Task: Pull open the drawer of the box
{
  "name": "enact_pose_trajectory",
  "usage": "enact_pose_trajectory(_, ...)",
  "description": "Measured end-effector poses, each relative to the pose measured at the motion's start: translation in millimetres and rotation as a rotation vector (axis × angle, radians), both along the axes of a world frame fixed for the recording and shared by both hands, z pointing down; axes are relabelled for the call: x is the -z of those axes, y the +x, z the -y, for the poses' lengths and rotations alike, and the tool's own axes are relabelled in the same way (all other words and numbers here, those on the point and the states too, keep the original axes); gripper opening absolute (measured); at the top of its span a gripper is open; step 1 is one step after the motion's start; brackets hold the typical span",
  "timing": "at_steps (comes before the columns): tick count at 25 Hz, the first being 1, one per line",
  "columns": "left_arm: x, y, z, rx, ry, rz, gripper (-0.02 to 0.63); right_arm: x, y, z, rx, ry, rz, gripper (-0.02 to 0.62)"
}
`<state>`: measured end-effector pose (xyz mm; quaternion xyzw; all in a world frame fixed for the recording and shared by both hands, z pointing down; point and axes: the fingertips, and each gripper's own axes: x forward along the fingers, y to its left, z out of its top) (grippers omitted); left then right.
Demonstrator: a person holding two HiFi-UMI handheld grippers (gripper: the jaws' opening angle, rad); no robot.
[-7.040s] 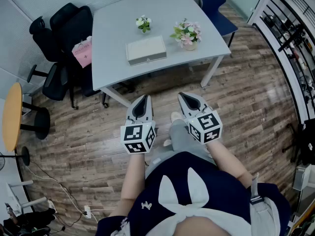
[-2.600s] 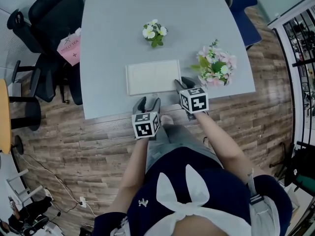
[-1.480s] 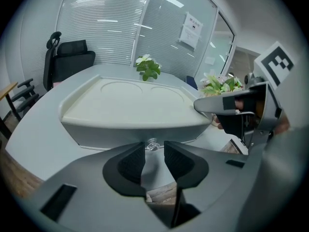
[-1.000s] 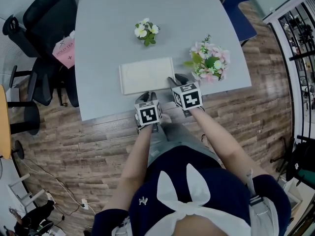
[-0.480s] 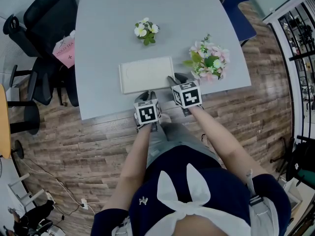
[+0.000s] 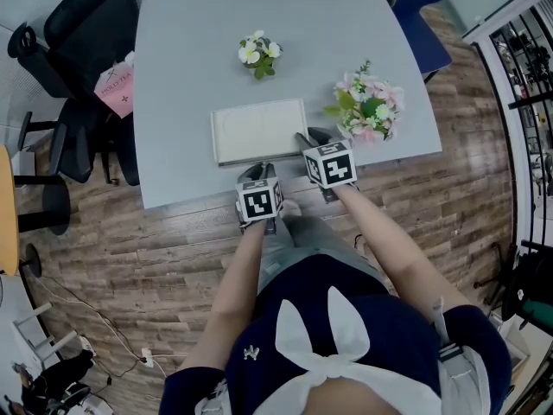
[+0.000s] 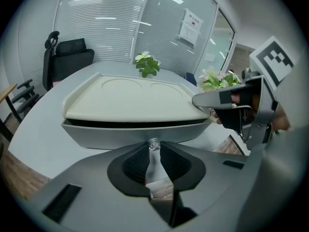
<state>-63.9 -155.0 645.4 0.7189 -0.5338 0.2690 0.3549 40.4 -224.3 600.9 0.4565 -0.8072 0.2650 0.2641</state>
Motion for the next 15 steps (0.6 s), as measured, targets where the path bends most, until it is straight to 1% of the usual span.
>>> enact_pose_trajectory(15,1,0,-12,-0.019,-0.005,-0.009,0.083,0,1,1,-0.002,-0.004,-0.011,0.126)
